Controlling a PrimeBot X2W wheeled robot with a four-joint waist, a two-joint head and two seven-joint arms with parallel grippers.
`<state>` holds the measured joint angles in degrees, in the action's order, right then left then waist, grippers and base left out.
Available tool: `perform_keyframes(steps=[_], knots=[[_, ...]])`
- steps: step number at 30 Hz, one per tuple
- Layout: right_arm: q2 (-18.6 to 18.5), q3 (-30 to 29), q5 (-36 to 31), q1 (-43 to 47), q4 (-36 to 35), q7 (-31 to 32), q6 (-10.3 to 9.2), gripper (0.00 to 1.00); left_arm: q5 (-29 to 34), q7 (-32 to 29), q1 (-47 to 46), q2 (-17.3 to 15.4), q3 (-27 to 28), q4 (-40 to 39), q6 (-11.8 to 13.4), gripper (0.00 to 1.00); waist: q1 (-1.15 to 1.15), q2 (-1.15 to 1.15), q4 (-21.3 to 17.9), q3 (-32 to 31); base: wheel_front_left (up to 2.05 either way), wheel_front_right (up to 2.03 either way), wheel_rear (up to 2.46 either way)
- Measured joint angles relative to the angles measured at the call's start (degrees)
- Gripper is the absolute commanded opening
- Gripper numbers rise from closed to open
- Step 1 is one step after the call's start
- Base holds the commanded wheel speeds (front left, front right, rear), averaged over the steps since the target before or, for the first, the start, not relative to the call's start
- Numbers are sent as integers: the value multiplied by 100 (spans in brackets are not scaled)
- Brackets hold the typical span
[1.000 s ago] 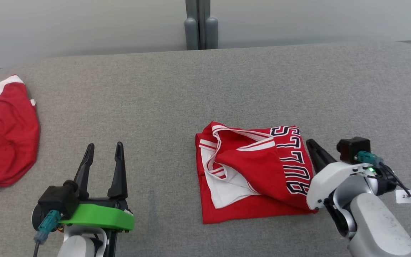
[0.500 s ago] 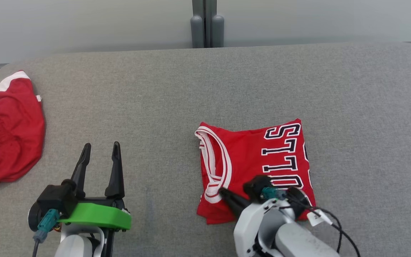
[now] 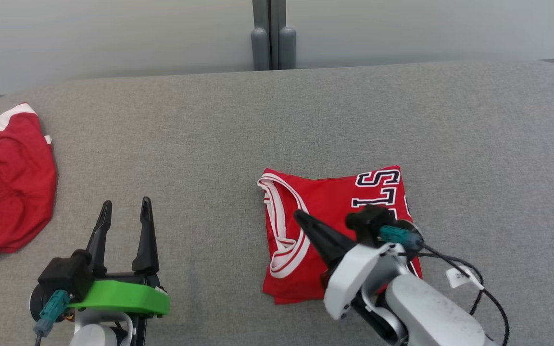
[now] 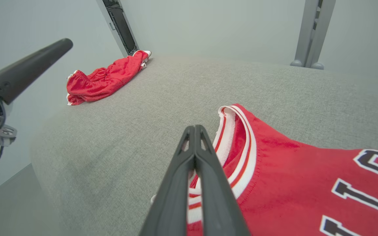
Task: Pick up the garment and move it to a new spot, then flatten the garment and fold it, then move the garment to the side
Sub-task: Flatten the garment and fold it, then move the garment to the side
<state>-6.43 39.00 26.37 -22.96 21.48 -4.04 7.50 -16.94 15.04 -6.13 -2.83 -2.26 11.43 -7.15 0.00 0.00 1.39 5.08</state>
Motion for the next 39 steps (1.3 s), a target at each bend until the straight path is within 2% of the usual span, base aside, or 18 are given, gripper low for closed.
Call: perform_keyframes(steps=[5,7,11,16,26,39], knots=[[-181,-1123,-356,454,-514,-169,0,2,-34,0,129,0,48,-59,18,100,0,0,-107,-96,0,0,0],[-194,-1583,-502,648,-716,-216,0,100,-44,0,180,1,64,-82,38,100,0,0,-154,-134,0,0,0],[-189,-2476,-766,1074,-960,-209,0,100,-66,0,263,0,105,-132,79,100,0,0,-256,-222,0,0,0],[-201,-2991,-915,1377,-1109,-76,-1,100,-68,0,346,0,176,-155,88,100,0,0,-372,-328,0,0,0],[-439,-3145,-880,1578,-988,-311,-1,100,-7,0,584,1,220,-166,93,100,0,0,-509,-491,0,0,0],[-438,-3232,-832,1611,-787,-379,0,100,60,0,831,1,224,-136,97,100,0,0,-535,-655,0,0,0]])
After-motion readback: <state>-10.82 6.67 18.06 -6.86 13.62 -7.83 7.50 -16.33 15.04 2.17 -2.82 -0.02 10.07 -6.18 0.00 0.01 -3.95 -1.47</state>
